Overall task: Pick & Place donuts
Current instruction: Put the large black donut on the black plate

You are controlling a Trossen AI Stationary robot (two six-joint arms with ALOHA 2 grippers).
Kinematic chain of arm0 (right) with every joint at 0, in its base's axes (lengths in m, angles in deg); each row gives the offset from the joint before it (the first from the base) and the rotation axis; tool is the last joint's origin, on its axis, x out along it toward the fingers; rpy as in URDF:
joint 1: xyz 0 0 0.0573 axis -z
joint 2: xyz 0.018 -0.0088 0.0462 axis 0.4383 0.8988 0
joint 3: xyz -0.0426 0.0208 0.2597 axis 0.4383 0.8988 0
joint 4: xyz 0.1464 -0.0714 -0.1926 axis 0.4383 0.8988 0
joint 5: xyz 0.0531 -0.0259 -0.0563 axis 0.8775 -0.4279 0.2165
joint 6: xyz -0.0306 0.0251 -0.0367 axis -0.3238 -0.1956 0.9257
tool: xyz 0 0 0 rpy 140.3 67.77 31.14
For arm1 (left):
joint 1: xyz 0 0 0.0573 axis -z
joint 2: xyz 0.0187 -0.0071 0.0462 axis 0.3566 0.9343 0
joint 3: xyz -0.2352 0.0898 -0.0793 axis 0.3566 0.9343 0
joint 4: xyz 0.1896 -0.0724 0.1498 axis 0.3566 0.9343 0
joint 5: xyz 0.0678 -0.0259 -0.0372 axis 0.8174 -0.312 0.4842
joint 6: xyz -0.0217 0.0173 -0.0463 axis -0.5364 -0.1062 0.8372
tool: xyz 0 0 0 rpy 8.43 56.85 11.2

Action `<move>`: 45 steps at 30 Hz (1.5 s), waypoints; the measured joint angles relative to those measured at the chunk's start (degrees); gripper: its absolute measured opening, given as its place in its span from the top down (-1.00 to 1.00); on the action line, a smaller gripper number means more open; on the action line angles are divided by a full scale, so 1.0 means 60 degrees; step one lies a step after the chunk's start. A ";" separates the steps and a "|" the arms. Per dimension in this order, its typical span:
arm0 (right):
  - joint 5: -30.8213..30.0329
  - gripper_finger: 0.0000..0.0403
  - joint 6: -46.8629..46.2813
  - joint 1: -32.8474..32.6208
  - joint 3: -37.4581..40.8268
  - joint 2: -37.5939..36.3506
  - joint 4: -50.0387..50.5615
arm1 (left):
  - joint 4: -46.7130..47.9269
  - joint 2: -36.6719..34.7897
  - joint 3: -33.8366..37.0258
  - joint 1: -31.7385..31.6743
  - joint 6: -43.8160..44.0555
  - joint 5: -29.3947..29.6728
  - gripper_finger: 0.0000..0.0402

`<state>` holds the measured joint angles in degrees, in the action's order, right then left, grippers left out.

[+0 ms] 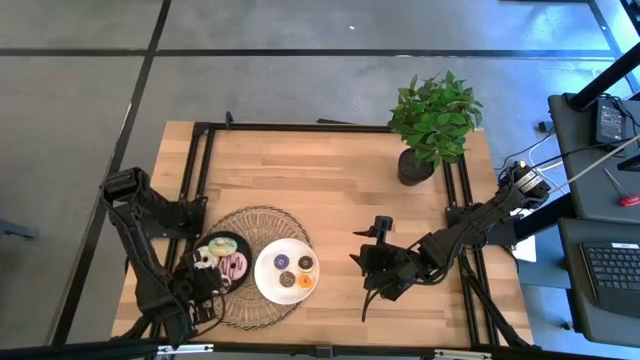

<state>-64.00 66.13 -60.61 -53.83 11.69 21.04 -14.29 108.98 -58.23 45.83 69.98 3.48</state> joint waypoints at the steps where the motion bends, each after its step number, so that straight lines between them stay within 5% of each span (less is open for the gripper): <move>1: 0.0000 -0.41 0.0007 0.0002 0.0000 0.0000 -0.0063 | 0.0013 -0.0092 0.0000 0.0000 0.0000 0.0082 0.69; 32: 0.0003 -0.41 0.0039 0.0000 0.0000 0.0000 -0.0167 | 0.0190 0.0414 -0.0007 -0.0022 -0.1014 0.0154 0.68; 45: 0.0004 -0.41 0.0024 0.0000 0.0000 0.0000 -0.0167 | 0.0183 0.0414 -0.0007 -0.0022 -0.0984 0.0156 0.51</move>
<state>-63.98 66.28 -60.61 -53.83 11.69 20.04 -13.19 111.46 -58.28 45.70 64.08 4.41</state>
